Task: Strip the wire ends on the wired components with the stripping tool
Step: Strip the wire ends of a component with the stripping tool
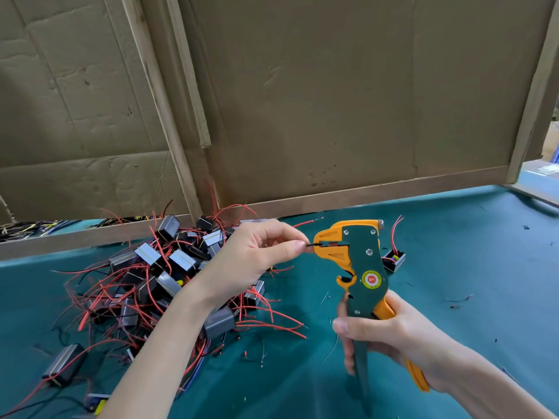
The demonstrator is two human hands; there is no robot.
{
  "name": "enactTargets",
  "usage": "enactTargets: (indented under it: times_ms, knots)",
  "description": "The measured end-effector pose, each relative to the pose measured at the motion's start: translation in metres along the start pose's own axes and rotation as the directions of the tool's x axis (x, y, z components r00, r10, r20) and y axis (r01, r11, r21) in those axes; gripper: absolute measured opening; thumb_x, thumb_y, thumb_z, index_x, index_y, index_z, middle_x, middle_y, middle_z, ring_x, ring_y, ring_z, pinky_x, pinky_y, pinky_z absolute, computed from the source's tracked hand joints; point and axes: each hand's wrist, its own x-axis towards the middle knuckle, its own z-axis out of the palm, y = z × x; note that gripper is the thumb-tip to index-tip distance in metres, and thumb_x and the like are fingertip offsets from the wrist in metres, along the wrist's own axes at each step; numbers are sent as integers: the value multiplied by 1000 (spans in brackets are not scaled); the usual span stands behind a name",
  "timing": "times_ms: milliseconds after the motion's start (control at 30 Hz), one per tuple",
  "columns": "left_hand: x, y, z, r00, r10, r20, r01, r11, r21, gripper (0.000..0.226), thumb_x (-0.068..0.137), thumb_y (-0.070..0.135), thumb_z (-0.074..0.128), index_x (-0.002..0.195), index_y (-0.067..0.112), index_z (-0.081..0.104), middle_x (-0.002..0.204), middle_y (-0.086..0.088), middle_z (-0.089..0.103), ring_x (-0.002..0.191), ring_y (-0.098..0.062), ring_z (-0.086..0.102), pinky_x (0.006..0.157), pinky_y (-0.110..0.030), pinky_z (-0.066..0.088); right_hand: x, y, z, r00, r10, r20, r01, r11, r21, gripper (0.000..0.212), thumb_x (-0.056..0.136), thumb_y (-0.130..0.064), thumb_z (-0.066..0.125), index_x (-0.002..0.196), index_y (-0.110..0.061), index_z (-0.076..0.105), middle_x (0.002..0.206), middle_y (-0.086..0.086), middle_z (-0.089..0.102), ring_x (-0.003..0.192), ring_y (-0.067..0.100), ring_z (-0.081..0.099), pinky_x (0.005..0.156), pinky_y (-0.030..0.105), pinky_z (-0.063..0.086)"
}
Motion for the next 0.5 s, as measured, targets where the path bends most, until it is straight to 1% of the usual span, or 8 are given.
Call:
enactTargets:
  times_ms: [67, 167, 233, 267, 333, 400, 433, 500]
  knots:
    - [-1, 0, -4, 1000, -5, 14, 5, 1000, 7, 10, 84, 25, 66, 81, 28, 75, 83, -3, 68, 84, -16, 58, 81, -33, 45, -1, 1, 4, 1000, 3, -29, -4, 999, -32, 26, 62, -32, 83, 65, -17, 62, 57, 17, 57, 49, 30, 55, 56, 34, 51]
    - [0, 0, -5, 1000, -16, 8, 16, 999, 33, 11, 88, 20, 66, 83, 24, 75, 83, 4, 71, 82, -8, 60, 78, -22, 47, 3, 10, 12, 982, -12, -190, 2, 999, -49, 40, 56, -44, 83, 54, -16, 53, 47, 14, 49, 38, 25, 45, 45, 29, 44]
    - [2, -3, -2, 998, -59, -25, 61, 994, 93, 14, 90, 17, 63, 83, 24, 74, 83, 3, 71, 81, -6, 61, 78, -23, 47, 7, 17, 14, 968, 8, -251, -4, 1000, 18, 39, 54, -43, 83, 53, -17, 54, 49, 14, 48, 38, 25, 46, 43, 29, 44]
    - [3, -5, 1, 996, -85, -32, 88, 990, 109, 16, 91, 18, 62, 82, 25, 73, 84, 4, 72, 82, -4, 61, 79, -23, 47, 8, 18, 14, 978, 24, -207, -8, 997, 78, 33, 55, -39, 84, 57, -17, 59, 54, 16, 53, 43, 27, 51, 47, 32, 48]
    - [5, -9, 4, 991, -99, -92, 112, 982, 151, 17, 92, 19, 61, 80, 24, 73, 84, 2, 72, 80, -2, 60, 77, -26, 47, 10, 18, 11, 998, 57, -29, -49, 973, 223, 27, 62, -27, 86, 75, -11, 69, 72, 21, 62, 63, 35, 63, 64, 42, 55]
    - [10, -10, 5, 971, -33, -235, 88, 970, 228, 17, 92, 19, 61, 80, 22, 73, 79, -1, 68, 70, -2, 53, 71, -29, 43, 13, 22, 9, 990, 118, 81, -138, 931, 339, 33, 61, -18, 88, 84, -5, 70, 81, 24, 64, 75, 38, 66, 74, 47, 56]
    - [14, -7, 5, 948, 21, -318, 63, 966, 251, 18, 92, 18, 61, 79, 23, 72, 77, 3, 65, 66, 2, 49, 68, -26, 41, 15, 25, 10, 983, 147, 109, -178, 904, 388, 35, 58, -15, 90, 85, -3, 71, 82, 24, 64, 77, 39, 66, 75, 48, 56]
    - [27, 5, 10, 879, 124, -461, -10, 970, 242, 17, 92, 16, 60, 81, 21, 71, 78, 10, 63, 65, 3, 49, 68, -18, 37, 17, 32, 13, 967, 206, 149, -252, 857, 449, 35, 56, -10, 89, 85, -1, 72, 84, 24, 65, 78, 39, 67, 76, 48, 56]
